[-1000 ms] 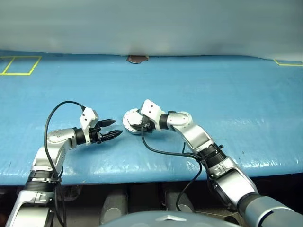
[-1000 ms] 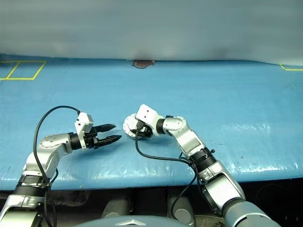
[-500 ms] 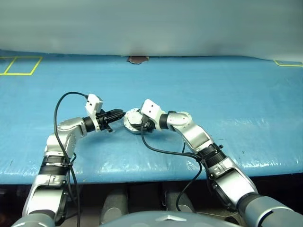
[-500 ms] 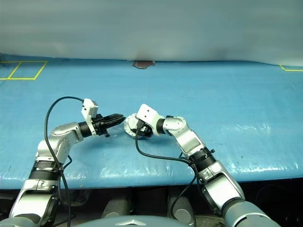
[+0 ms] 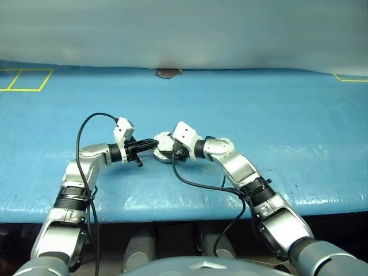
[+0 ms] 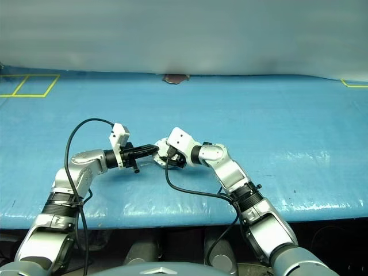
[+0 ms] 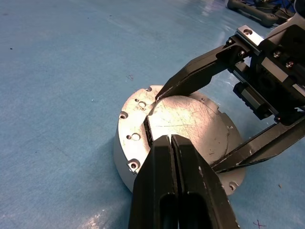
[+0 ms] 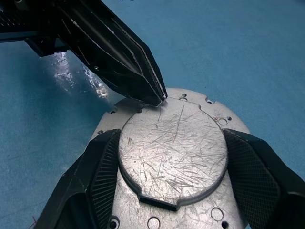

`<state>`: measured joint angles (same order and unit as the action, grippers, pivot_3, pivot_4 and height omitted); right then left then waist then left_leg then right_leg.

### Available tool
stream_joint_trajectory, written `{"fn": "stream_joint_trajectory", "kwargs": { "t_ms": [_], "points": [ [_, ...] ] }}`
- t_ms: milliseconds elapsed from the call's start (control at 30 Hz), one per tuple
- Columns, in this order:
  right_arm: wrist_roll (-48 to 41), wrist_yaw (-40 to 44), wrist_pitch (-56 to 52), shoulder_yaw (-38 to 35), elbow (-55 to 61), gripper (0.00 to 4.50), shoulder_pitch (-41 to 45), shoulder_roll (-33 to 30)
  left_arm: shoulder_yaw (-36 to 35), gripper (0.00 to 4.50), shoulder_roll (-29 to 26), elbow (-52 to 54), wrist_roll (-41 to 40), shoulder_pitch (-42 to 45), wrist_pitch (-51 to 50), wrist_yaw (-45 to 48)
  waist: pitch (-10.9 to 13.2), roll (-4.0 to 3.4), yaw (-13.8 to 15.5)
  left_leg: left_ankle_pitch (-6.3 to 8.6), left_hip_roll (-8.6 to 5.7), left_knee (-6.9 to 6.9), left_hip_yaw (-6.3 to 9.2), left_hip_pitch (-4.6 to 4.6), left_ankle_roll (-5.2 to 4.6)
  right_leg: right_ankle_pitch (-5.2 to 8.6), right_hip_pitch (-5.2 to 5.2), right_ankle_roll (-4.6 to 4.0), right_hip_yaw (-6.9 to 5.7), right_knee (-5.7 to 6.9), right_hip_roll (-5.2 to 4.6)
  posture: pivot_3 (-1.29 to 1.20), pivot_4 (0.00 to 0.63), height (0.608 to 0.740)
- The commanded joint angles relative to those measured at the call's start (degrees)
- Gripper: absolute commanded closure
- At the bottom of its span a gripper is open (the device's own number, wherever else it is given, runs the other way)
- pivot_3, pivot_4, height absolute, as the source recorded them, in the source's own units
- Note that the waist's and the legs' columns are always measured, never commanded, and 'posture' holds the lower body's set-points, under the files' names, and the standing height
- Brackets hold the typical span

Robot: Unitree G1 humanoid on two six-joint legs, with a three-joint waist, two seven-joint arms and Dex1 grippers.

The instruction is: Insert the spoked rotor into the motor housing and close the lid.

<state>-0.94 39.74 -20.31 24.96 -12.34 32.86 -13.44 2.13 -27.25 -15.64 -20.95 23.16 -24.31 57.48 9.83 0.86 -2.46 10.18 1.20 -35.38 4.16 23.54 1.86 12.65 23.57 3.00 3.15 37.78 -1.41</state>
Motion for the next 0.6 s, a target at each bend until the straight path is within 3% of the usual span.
{"fn": "stream_joint_trajectory", "kwargs": {
  "t_ms": [33,600],
  "points": [
    [3.2,-2.0,-3.2,-0.3,-3.8,1.47,-1.6,-1.7,-0.6,4.45,-1.0,0.9,0.5,-1.6,0.1,-0.2,0.0,-0.02,0.0,0.0,0.0,0.0,0.0,0.0,0.0,0.0,0.0,0.0,0.0,0.0,0.0,0.0,0.15,0.74],
    [3.2,-1.6,-3.0,-0.4,-4.6,1.47,-1.1,-1.8,0.0,4.45,0.6,1.1,0.7,-1.8,-1.5,-1.6,-0.1,-0.05,0.2,0.02,0.0,0.01,0.02,-0.03,0.03,0.01,0.13,-0.01,-0.05,-0.08,-0.08,0.0,0.15,0.74]
  ]
}}
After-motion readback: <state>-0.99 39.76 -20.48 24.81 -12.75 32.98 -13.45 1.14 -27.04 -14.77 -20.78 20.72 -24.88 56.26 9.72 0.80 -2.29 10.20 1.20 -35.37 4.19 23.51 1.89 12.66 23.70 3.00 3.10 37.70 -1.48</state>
